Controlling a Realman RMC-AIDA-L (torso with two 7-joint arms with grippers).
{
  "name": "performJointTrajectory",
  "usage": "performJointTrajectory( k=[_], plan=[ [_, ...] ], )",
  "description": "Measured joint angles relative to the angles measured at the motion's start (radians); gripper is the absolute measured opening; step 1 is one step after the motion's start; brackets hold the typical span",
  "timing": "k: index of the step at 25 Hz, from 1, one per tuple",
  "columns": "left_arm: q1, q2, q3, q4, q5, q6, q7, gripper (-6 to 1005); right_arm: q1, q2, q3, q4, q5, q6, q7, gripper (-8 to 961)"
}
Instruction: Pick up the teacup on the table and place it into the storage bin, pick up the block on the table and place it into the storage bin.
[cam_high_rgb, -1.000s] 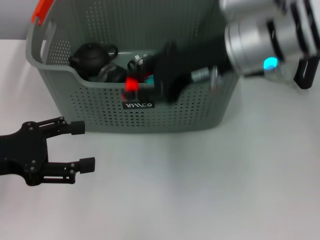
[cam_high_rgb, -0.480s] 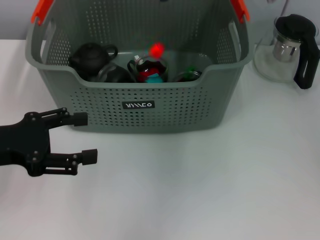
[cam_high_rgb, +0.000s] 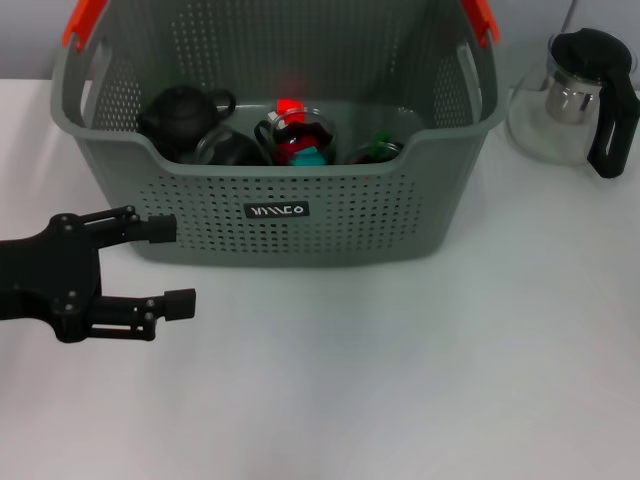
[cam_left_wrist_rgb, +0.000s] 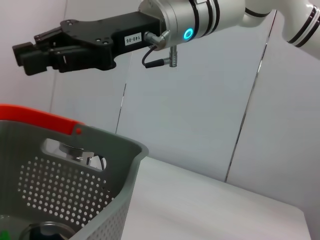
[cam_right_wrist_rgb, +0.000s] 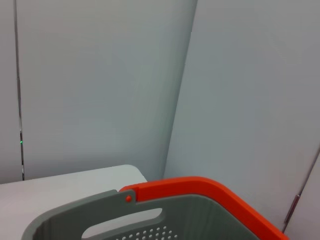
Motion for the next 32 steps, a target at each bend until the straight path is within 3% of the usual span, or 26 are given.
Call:
performJointTrajectory(
  k=[2, 6, 11, 18, 26, 32],
  plan=[
    [0.0, 0.0, 0.001, 0.0, -0.001, 0.0, 0.0, 939, -0.019, 0.0, 0.002, -0.024, 0.011, -0.016, -0.006, 116],
    [0.001, 0.0, -0.002, 0.0, -0.013, 0.0, 0.0, 940, -0.092, 0.0, 0.003, -0.105, 0.103, -0.057, -0.058, 306],
    [0.002, 0.0, -0.014, -0.005, -0.032, 0.0, -0.011, 940, -0.233, 0.0, 0.001, -0.166, 0.296, -0.155, -0.206, 547],
    [0.009, -0.005, -0.029, -0.017, -0.045, -0.01, -0.002, 941, -0.39, 0.003, -0.025, -0.027, 0.464, -0.339, -0.463, 812],
    [0.023, -0.016, -0.016, -0.094, -0.019, -0.044, 0.089, 941, -0.41, -0.004, -0.005, 0.274, 0.467, -0.376, -0.629, 936],
    [0.016, -0.022, -0.003, -0.211, 0.039, -0.115, 0.149, 937, -0.412, -0.009, 0.001, 0.372, 0.465, -0.348, -0.686, 931]
  ],
)
